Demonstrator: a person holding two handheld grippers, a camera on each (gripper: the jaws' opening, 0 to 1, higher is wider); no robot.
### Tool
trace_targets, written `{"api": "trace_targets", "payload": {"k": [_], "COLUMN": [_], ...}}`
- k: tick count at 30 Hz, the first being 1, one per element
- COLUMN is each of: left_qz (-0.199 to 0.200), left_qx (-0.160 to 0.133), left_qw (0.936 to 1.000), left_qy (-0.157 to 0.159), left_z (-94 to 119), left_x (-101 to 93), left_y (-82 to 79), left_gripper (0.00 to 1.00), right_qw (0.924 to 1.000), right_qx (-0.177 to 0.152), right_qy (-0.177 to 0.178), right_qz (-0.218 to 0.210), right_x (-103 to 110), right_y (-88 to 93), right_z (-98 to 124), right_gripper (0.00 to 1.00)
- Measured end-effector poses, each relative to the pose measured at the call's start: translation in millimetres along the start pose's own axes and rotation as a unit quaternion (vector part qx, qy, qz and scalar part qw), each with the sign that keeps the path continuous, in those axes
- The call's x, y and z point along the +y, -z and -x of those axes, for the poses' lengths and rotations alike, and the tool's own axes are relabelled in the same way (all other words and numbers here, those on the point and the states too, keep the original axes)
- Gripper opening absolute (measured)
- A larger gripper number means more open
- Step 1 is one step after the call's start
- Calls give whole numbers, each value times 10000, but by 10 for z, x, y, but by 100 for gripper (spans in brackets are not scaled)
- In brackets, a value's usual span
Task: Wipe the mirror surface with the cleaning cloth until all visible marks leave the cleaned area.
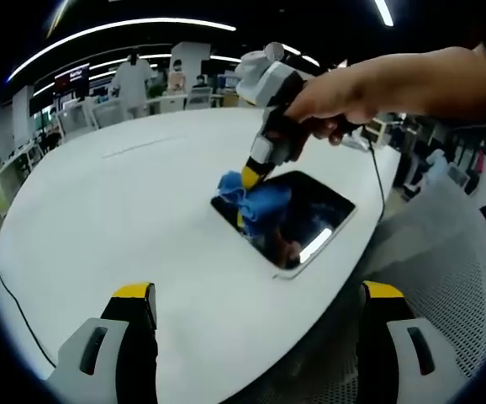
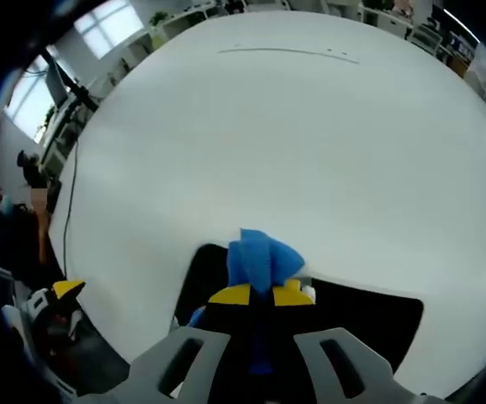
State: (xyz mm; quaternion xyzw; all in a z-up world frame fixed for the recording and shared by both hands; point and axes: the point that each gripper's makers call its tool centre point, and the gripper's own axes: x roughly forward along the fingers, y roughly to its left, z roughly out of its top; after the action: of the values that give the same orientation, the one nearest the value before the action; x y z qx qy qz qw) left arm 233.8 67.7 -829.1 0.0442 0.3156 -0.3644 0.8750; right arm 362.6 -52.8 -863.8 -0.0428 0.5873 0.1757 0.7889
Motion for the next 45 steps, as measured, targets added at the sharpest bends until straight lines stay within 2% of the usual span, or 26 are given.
{"api": "trace_targets", "payload": {"k": [6,12,15,18,21,25,28,30,33,36,41,45], "left_qz": [27,-15,-39,-190,-113,12,-39,-140,-156,66,-131,-56], "left_qx": [-42,-36,57,-124,-146,-28,5,-10,-49,-29,-56,-17], "left_qw": [10000,9999,9998,9995,9996,9996,9997,9996,9996,9994,9997,9996], "left_qy": [-69,-97,-179,-229,-208,-286,-260,-235,-225,-325,-219,-274], "left_z": [21,24,29,46,43,29,8,-5,13,27,4,11], "left_x": [-1,11,45,53,47,105,89,70,67,139,72,106], "left_y": [-9,0,32,-32,-40,5,5,-14,-15,10,-24,-3], "left_gripper": [100,100,100,100,100,100,100,100,100,100,100,100], "right_qw": [10000,9998,9994,9993,9993,9994,9989,9987,9987,9990,9998,9996], "right_qx": [-22,-31,18,47,-7,-1,-32,-58,-37,-6,10,12], "right_qy": [31,17,-7,33,61,79,58,48,3,-18,58,35], "right_qz": [-90,-218,-338,-379,-378,-351,-470,-499,-501,-448,-172,-291], "right_x": [29,-39,-81,-60,-79,-48,14,-3,100,92,67,48], "right_y": [83,0,-40,-11,-25,31,117,97,234,228,226,248], "right_z": [112,13,-43,-13,-46,-27,78,53,183,108,52,6], "right_gripper": [0,1,1,1,1,1,1,1,1,1,1,2]}}
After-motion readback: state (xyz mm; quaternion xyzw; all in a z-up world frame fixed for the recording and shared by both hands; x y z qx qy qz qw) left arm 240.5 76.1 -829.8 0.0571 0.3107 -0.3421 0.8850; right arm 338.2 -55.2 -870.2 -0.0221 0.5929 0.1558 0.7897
